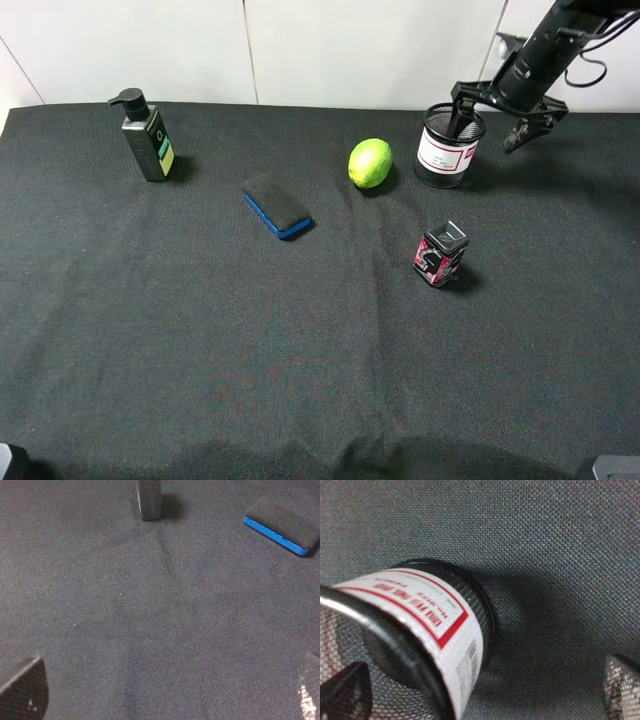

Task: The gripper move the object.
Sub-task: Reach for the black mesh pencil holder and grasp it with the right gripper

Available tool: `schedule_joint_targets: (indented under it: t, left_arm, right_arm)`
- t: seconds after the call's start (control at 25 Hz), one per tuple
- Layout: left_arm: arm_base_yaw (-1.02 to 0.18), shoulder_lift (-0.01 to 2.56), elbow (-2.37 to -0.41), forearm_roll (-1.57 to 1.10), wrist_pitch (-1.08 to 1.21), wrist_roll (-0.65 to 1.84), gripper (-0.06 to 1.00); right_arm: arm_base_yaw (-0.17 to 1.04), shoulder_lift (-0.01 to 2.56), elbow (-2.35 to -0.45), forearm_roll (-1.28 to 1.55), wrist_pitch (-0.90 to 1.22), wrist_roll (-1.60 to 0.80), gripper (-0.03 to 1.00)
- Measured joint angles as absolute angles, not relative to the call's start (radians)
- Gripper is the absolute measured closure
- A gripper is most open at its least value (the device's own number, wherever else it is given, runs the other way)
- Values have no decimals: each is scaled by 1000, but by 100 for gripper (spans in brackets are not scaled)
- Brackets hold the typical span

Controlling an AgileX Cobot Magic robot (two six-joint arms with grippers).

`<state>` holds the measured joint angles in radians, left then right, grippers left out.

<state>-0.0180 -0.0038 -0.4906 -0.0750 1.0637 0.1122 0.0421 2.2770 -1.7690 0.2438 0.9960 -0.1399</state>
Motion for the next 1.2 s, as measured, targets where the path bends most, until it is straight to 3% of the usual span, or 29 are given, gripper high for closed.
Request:
schedule_joint_targets:
  t: [0.56, 1.0, 1.2]
  left_arm:
    - [-18, -4, -491, -75, 1064, 112, -5]
    - [-18, -4, -491, -75, 1064, 112, -5]
    - [-18, -4, -491, -75, 1064, 112, -5]
  right_arm:
    - [42, 2320, -1770, 243, 970, -140, 29]
    - [42, 2321, -1770, 245, 970, -140, 70]
    - [42, 2321, -1770, 252, 969, -140, 73]
